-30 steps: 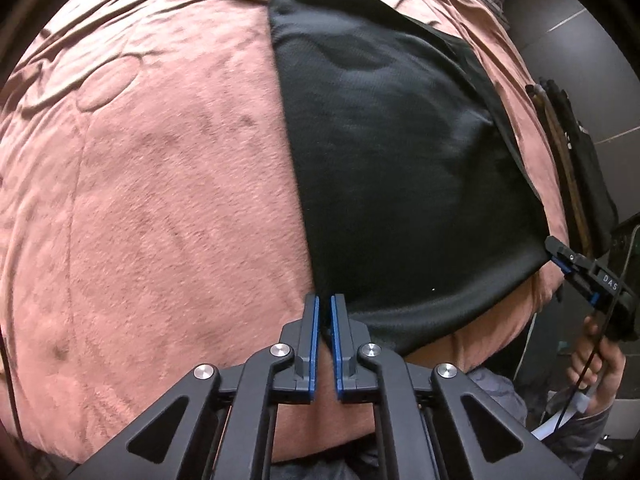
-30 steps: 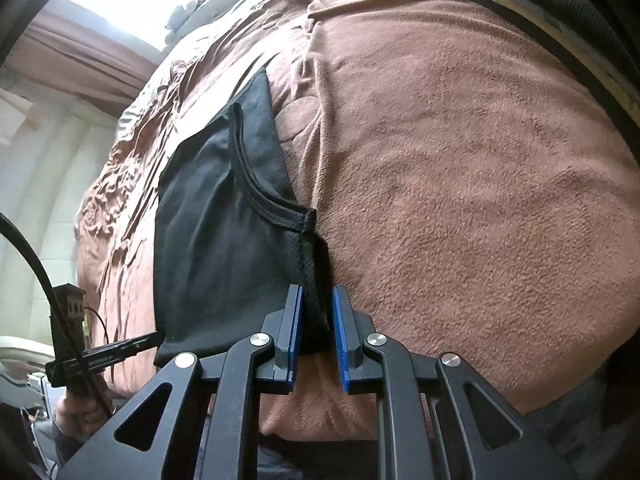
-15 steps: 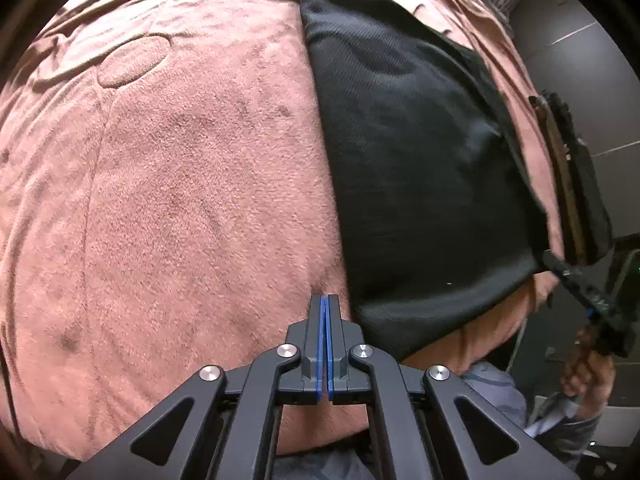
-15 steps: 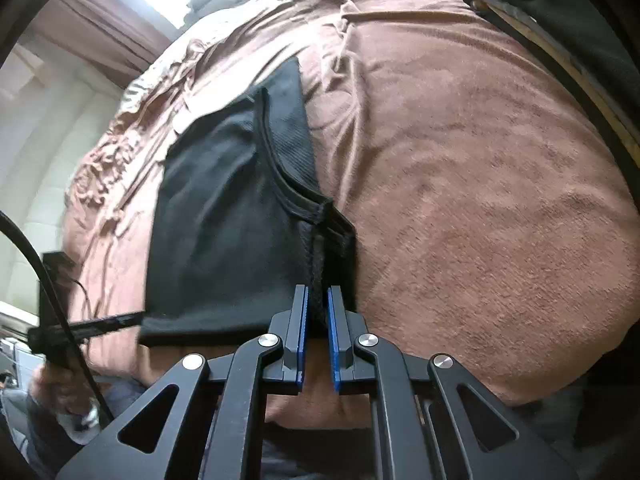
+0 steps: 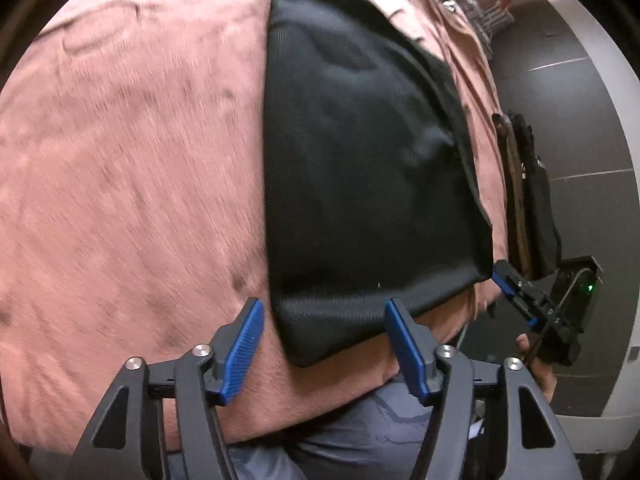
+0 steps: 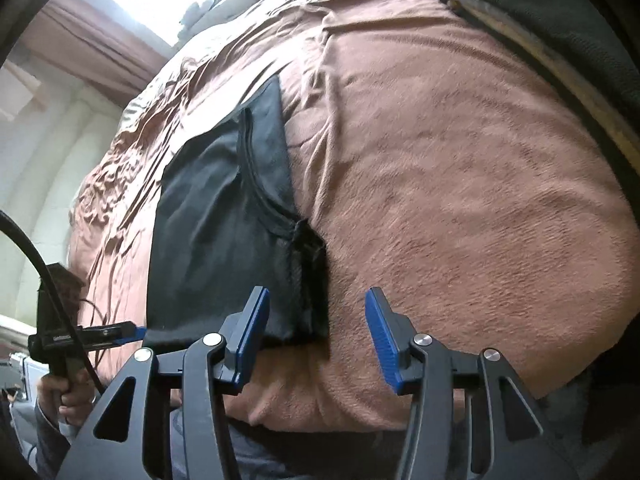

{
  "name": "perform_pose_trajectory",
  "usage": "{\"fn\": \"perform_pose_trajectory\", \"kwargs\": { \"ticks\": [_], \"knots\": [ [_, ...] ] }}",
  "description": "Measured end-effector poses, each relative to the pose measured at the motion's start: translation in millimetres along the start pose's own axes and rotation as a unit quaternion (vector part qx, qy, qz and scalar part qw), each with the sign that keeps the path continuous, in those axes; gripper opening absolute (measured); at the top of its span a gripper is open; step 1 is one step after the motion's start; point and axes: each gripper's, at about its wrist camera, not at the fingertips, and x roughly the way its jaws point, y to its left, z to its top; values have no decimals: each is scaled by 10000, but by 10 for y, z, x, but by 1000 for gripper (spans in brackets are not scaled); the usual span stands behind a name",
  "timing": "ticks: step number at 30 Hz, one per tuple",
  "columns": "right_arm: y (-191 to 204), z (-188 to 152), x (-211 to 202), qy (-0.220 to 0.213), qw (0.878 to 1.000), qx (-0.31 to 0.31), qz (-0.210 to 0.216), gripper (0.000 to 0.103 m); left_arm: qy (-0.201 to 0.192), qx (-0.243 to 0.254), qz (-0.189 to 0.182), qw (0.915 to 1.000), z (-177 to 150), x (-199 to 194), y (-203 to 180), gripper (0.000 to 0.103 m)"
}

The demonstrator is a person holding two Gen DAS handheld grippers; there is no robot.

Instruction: Fold small clothes

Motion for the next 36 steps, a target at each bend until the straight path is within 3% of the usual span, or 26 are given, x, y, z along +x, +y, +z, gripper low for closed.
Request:
{"fn": "perform_pose_trajectory", "kwargs": {
  "ticks": [4,6,8,10,18,27,32,34,36],
  "knots": [
    [-23,-7,142,202,9998,51,49,23,22,-145,-19,9999,-27,31,14,49],
    [-56,-6,192,253,9996,131,35,16,40,-292,-63,9995,-45,10,74,36],
    [-64,2,198,230,9996,183,59,13,89,-343,-87,9993,-65,26,107,15],
    [-40,11,185,219,9996,191,69,10,61,-338,-142,9993,-75,21,126,11],
    [81,-67,133,316,9991,-5,279,9,-85,-41,-60,9999,-49,-201,128,8],
    [193,-149,354,766,9948,-321,591,8,-25,-35,39,10000,-169,-323,349,8],
    [2,-26,280,486,9945,-82,924,14,60,48,53,10000,-237,-308,353,11],
    [-57,49,240,320,9955,-25,895,34,42,14,96,9999,-192,-312,335,11],
    [-88,125,210,183,9956,19,915,49,-56,-97,98,9999,-145,-372,375,19]
  ]
}}
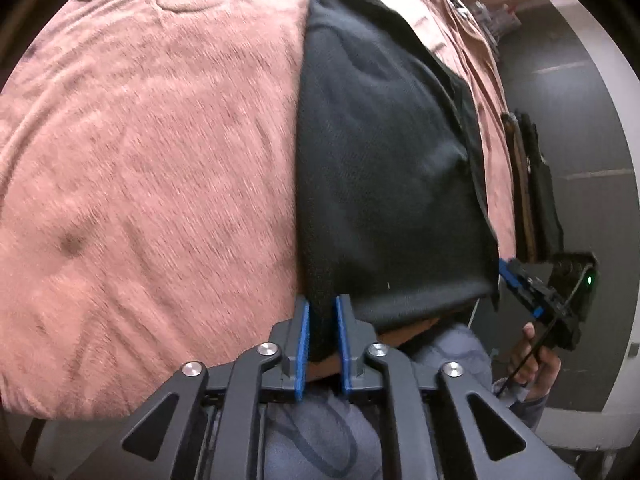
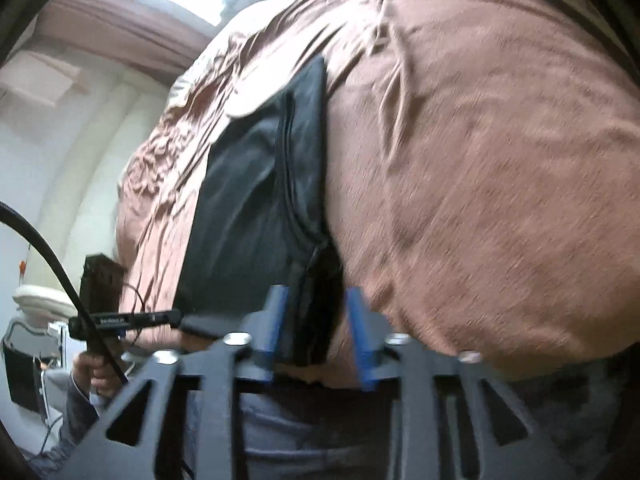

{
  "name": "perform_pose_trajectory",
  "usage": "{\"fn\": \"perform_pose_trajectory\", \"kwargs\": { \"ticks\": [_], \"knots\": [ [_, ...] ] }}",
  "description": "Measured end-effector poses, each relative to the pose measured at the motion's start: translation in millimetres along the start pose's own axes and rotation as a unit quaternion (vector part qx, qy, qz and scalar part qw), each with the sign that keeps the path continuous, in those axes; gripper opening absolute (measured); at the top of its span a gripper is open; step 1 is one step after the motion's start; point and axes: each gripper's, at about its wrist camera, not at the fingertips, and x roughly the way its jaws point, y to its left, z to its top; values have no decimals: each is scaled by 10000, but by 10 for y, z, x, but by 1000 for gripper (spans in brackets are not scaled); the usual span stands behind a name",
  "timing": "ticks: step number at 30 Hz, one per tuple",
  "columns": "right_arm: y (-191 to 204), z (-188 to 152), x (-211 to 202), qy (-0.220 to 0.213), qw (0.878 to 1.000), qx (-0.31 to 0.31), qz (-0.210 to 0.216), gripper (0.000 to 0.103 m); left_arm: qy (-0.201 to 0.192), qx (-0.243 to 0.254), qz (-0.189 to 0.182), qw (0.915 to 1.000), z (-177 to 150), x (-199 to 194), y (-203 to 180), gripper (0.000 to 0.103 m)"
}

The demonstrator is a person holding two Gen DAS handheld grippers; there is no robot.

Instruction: Fold small clothes

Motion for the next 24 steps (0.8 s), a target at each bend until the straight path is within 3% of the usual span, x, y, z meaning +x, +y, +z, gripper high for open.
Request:
{"fn": "perform_pose_trajectory", "kwargs": {
  "ticks": [2,8,13,24],
  "knots": [
    [-6,123,-9,-56,10000,-49,-10,52,-185,-120,-121,9997,79,-73,34,37],
    [94,373,161,64,9997,-237,25,57,-393,-217,-236,9987,284,-75,14,51],
    [133,521,347,108,9997,-209,105,73,-524,-187,-189,9983,469,-29,6,54],
    [115,904,907,372,9991,-126,182,73,-838,-155,-185,9962,940,107,7,54]
  ]
}}
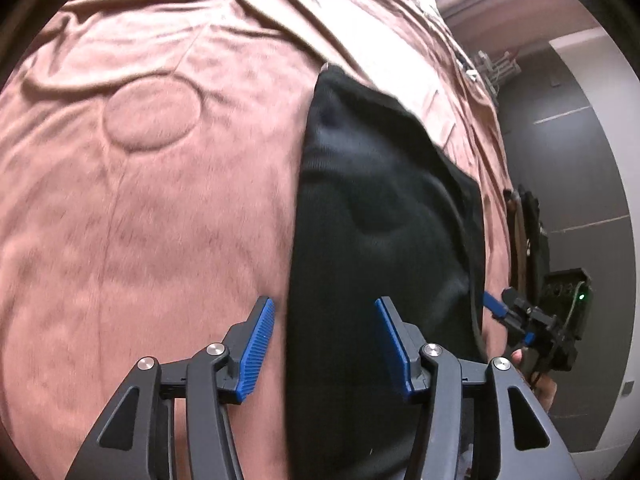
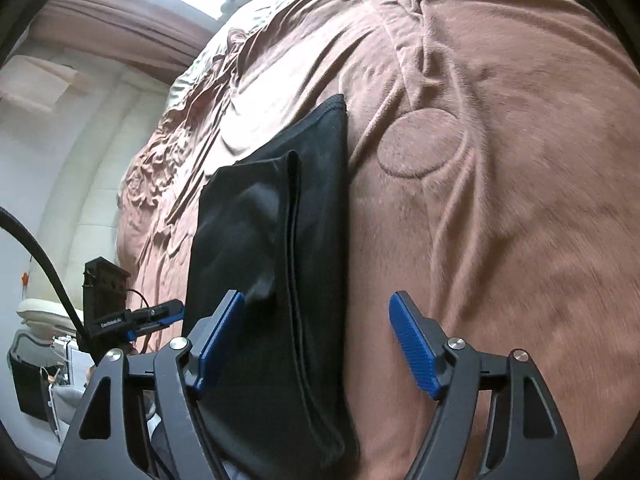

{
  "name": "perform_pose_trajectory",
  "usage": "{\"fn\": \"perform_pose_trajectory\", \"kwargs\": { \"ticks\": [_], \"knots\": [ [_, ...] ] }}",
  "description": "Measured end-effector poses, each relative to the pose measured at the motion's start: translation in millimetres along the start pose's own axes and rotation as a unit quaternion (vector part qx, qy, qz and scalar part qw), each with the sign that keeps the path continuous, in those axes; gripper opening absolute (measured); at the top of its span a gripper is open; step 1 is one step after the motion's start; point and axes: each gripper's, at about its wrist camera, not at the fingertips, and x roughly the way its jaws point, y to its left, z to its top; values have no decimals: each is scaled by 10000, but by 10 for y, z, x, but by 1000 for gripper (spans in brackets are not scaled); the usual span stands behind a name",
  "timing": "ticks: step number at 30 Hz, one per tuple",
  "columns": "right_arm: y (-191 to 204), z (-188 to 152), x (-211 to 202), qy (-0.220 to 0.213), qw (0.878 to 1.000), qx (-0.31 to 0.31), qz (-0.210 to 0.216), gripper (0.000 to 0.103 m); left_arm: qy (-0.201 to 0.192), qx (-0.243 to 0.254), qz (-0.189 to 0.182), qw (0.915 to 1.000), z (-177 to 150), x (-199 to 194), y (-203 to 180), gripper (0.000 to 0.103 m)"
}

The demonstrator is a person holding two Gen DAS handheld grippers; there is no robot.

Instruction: Fold small clothes

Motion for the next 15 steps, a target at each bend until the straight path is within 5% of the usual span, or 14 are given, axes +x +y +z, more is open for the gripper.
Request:
{"fn": "perform_pose_trajectory", "kwargs": {
  "ticks": [5,10,15],
  "knots": [
    [-6,191,176,15,9998,-72,165,70,-26,-33,-18,10000,205,109,29,50],
    [-1,384,390,142,9993,-175,284,47,-72,-8,-33,10000,402,160,18,44],
    [12,532,557,194,9987,-227,412,46,-164,-19,-105,9998,604,207,18,39]
  ]
}}
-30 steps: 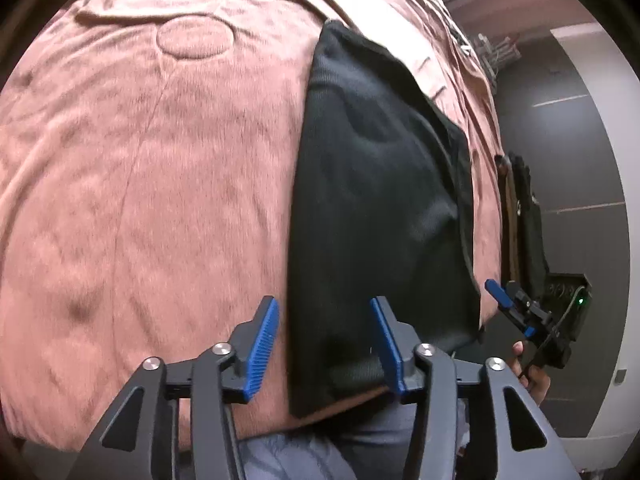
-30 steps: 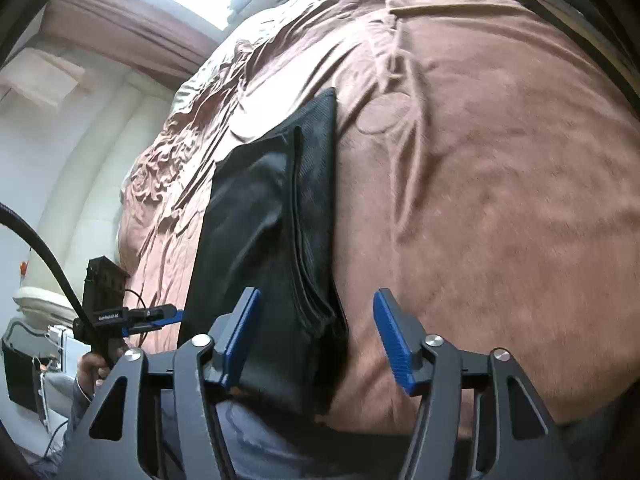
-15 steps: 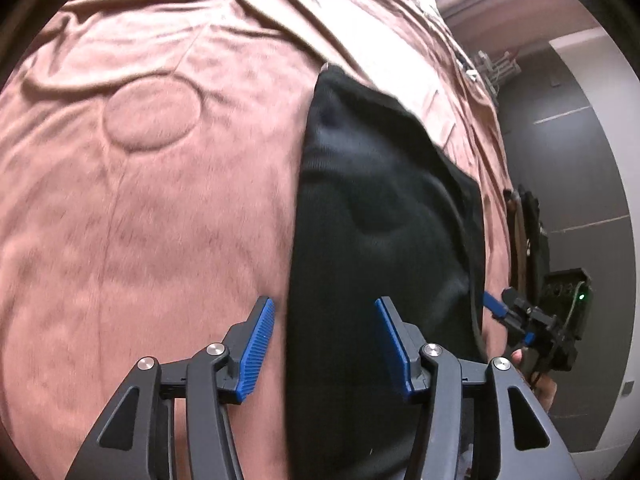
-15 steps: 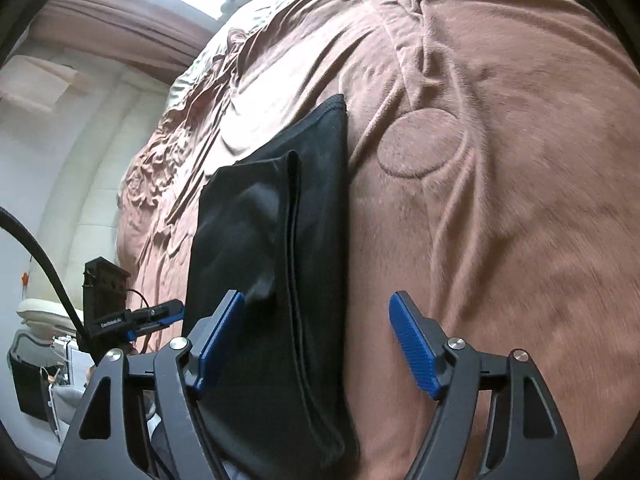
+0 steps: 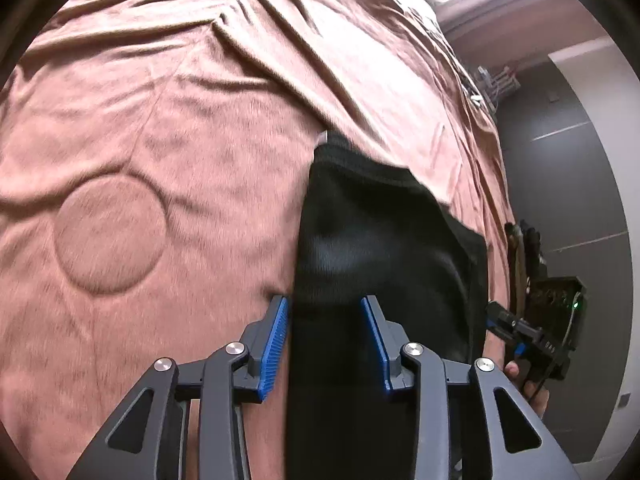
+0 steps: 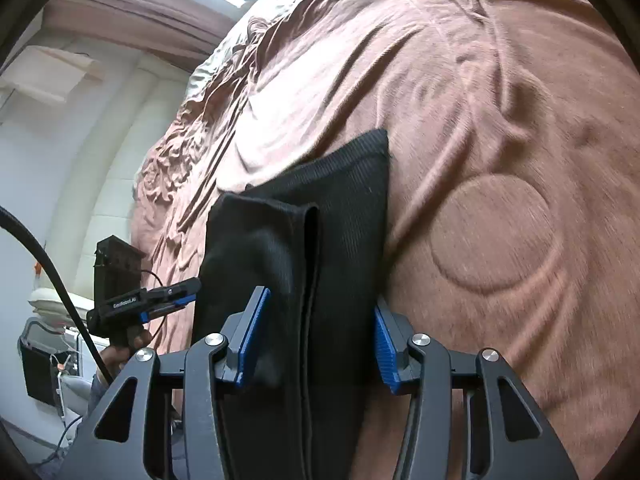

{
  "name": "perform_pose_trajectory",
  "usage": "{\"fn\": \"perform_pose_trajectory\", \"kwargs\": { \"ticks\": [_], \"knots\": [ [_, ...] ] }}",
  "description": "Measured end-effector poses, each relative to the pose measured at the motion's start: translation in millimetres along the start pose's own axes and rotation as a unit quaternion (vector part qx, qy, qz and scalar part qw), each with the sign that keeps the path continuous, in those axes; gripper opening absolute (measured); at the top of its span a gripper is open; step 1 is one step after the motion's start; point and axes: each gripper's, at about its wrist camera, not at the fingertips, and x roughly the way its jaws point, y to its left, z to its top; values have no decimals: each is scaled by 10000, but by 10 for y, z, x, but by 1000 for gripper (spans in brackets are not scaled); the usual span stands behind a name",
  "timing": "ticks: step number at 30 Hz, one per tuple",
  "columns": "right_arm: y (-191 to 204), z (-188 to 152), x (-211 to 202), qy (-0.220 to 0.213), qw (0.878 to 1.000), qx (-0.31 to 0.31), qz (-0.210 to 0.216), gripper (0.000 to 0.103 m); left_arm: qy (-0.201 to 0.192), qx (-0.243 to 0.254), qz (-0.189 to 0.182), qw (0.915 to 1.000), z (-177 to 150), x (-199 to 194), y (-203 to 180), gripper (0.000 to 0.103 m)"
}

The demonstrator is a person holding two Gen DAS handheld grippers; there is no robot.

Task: Fold small clothes
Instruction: 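Close both grippers on the shirt edge and lift the folded shirt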

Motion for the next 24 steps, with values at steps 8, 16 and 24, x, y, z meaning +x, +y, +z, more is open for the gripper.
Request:
{"fn": "perform_pose_trajectory", "kwargs": {
  "ticks": [8,16,24],
  "knots": [
    [-36,194,214,83,9998,-4,170,42,-44,-14,-114,9999,253,140,2,32],
    [-32,314,365,180,9994,-162,238,34,-88,-40,-212,9997,485,251,10,28],
    [190,339,354,78,9980,-470,-410,9,-225,181,45,9996,621,290,-127,14]
  ]
}}
